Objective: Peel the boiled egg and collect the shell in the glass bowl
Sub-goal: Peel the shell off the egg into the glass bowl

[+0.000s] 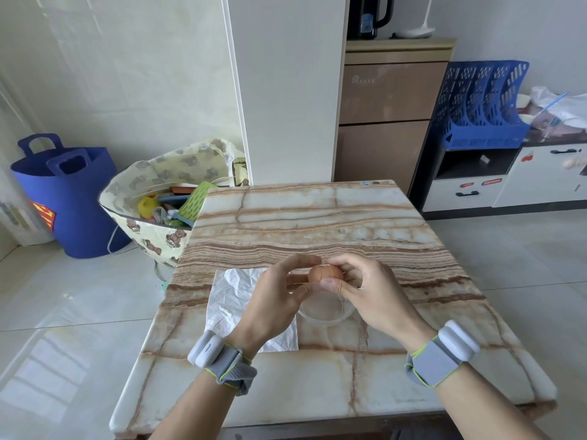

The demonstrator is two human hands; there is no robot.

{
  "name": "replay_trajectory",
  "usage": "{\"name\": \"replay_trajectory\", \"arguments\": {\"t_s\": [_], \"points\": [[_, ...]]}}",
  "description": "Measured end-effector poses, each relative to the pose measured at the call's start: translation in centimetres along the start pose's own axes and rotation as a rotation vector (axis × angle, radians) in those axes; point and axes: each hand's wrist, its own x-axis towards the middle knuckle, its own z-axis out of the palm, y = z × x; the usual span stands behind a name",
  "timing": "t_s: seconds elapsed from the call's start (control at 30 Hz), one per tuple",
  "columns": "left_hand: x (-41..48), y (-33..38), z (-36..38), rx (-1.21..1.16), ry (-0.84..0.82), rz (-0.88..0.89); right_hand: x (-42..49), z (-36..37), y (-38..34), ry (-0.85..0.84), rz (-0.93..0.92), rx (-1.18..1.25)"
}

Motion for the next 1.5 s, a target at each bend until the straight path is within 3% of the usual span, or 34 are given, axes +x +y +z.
{"name": "replay_trajectory", "arguments": {"t_s": [0.47,0.77,1.0,1.5], "points": [[0.3,0.2,0.7,0.285,0.192,-0.013,-0.7,-0.5,-0.1,0.099,0.011,0.025],[0.1,0.8,0.9,0.367,0.131,-0.019,-0.7,-0.7,-0.2,0.125,0.008,0.044],[-0.3,1.1,0.8,-0.075,0.008,-0.061,-0.6,-0.3,-0.5,0.127,-0.019,0.087],[0.0,0.6,1.1,-0.257,0.068,-0.089,-0.7,-0.6,-0.3,0.037,-0.022,0.131]]}}
